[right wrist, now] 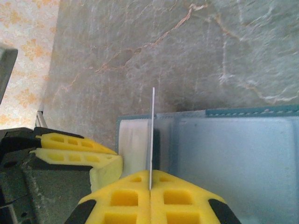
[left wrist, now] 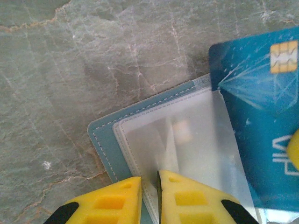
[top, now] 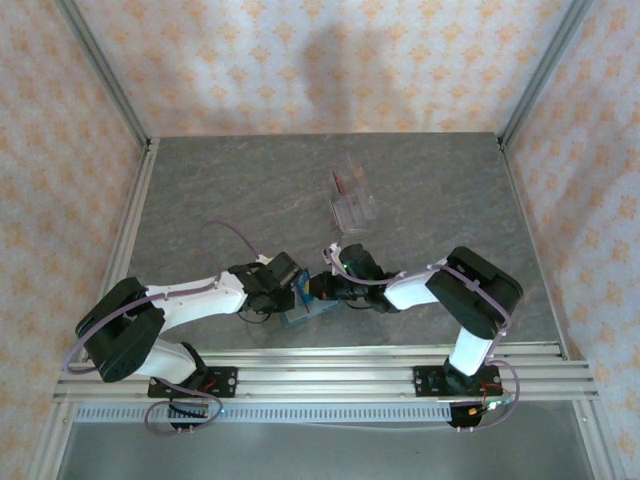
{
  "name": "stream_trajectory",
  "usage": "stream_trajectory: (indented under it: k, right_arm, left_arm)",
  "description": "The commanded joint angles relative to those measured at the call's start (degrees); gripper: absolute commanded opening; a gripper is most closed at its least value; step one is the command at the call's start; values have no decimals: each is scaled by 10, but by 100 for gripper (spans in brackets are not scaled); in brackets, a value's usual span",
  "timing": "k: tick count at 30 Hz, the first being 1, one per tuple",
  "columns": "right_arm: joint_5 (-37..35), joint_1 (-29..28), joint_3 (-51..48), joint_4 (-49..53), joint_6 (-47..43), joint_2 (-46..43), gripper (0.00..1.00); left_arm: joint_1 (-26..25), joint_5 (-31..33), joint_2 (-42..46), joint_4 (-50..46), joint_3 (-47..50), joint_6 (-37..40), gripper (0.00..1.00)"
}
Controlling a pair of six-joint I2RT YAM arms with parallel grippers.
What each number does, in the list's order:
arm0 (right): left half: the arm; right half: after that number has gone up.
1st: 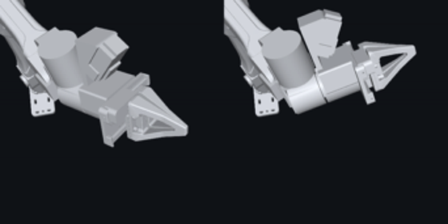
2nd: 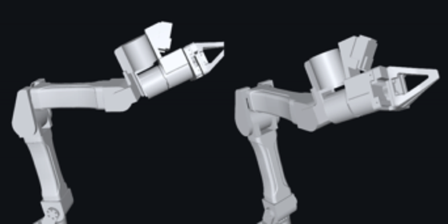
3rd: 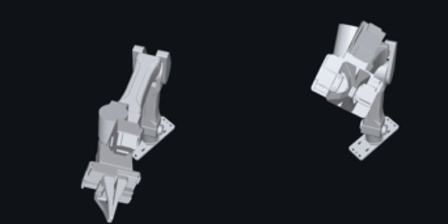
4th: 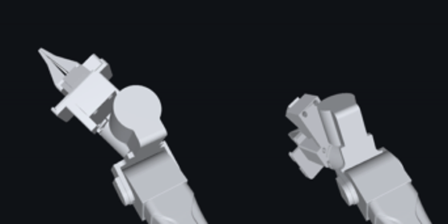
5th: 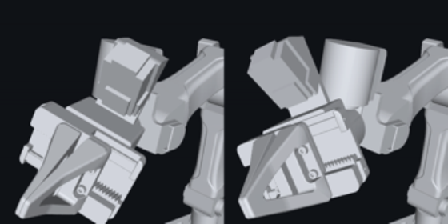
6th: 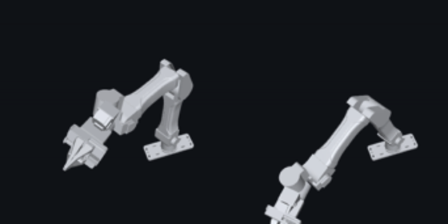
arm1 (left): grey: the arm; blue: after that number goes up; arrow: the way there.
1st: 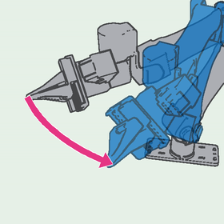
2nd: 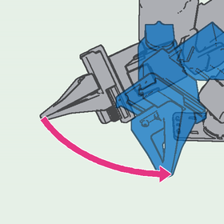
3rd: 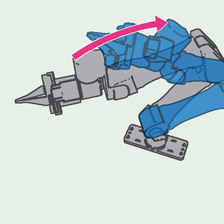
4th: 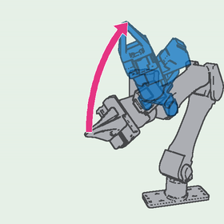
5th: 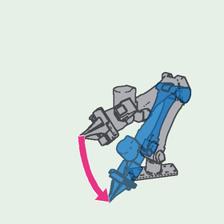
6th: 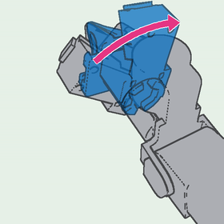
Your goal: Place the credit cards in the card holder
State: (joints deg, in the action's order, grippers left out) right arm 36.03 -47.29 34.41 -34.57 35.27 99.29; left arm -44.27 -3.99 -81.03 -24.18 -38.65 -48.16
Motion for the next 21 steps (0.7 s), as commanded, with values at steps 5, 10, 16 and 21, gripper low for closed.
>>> stream_trajectory:
  k: [5,10,16,21]
  right_arm:
    - [6,-11,-33,1,4,-3,0]
    - [6,-10,-39,25,-7,-11,0]
    - [11,-11,-42,36,-9,-12,0]
    - [15,-11,-45,42,-14,-15,0]
  left_arm:
    - [-3,11,-16,-18,0,-9,17]
    - [-3,10,-17,-16,0,-10,17]
    - [-4,11,-17,-17,-1,-10,17]
    - [-4,11,-17,-17,-1,-11,17]
